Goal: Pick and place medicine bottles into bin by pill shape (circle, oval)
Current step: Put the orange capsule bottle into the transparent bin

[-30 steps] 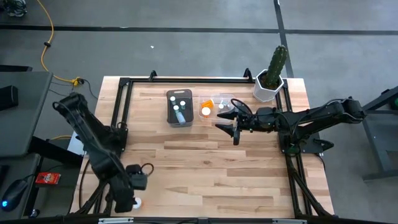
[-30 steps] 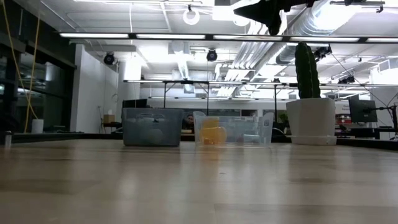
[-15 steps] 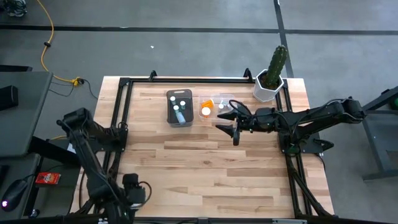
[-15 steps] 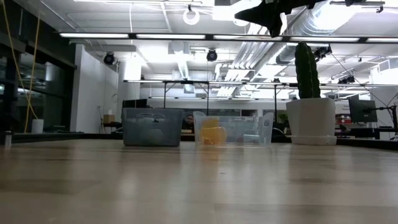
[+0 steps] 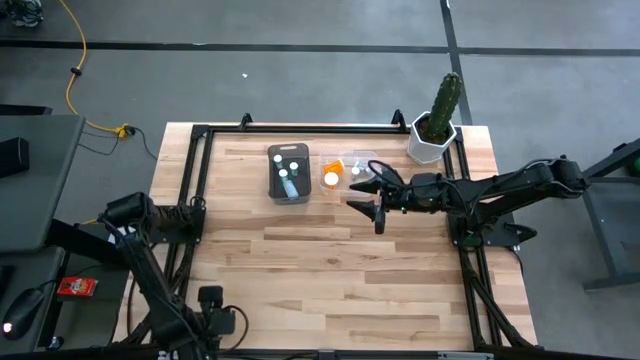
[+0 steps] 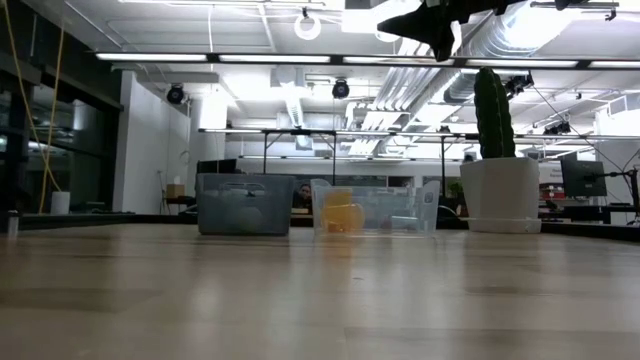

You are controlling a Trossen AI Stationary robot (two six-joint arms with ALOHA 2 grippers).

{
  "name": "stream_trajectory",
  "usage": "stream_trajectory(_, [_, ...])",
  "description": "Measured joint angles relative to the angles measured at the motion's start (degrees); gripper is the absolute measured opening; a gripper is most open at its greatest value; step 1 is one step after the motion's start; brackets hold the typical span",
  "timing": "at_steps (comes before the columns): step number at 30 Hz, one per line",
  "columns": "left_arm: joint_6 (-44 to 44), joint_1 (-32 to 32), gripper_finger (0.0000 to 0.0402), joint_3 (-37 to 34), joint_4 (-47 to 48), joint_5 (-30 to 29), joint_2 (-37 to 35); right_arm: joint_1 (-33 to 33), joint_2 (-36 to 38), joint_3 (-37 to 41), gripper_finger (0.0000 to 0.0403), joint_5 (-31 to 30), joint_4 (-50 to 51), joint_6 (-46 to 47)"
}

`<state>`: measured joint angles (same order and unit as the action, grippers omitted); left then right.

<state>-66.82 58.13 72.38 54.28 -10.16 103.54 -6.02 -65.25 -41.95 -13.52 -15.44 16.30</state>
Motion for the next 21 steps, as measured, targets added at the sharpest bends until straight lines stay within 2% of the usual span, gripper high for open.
stream_trajectory(7, [-0.5, 0.1, 0.0294, -0.6, -1.2, 1.0, 0.0, 0.0, 0.0, 0.0, 0.0226, 0.0, 0.2, 0.3])
stream_trajectory(21, [-1.6, -0.4, 0.0199, -2.1, -1.7, 1.9, 0.0, 0.0, 0.0, 0.0, 0.0226, 0.0, 0.3, 0.2])
